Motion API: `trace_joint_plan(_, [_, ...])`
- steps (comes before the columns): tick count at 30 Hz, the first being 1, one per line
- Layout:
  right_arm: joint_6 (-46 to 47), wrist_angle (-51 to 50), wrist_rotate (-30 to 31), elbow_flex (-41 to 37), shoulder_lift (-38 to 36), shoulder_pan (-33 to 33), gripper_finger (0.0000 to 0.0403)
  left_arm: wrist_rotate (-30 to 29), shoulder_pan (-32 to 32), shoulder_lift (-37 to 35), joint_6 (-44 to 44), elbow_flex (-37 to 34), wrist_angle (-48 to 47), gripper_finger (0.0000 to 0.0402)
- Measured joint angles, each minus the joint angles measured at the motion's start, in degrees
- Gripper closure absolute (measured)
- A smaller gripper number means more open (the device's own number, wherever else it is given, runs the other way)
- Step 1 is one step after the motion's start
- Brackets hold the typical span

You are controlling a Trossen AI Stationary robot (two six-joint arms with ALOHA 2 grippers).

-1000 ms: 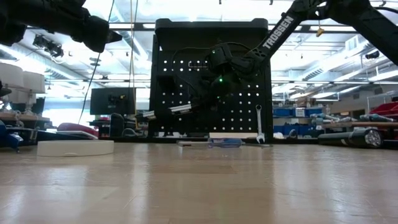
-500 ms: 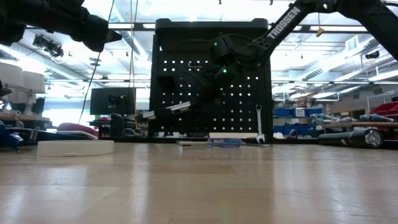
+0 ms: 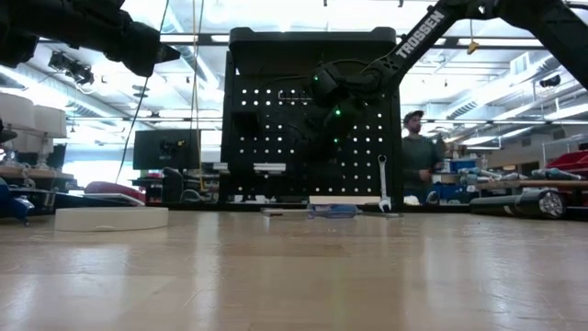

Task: Hang tools onto peg board
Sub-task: Hang the tape onto the black pegboard

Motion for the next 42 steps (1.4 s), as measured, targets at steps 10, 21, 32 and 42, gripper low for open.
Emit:
trace_joint_plan(10, [4.6,-7.0,2.4,0.0,-3.3,4.1,0.0268,-0.5,0.0,0.0,0.0,0.0,-0.1,0.025])
trace_joint_plan(21, [33.2,-20.3,-5.6,0.0,-11.8,14.4,0.0268,1.5,0.0,0.0,-1.4,0.0,-0.2,0.025])
trace_joint_plan(32, [38.6,-13.3,-21.5,0.0,-10.1,28.9,0.0274,1.9,0.0,0.0,-2.5,0.0,-0.2,0.025])
trace_joint_plan(42, [45.7,-6.6,-25.1,0.0,-10.1,31.4,0.0295,2.6,0.0,0.0,-2.9,0.0,0.0,0.025])
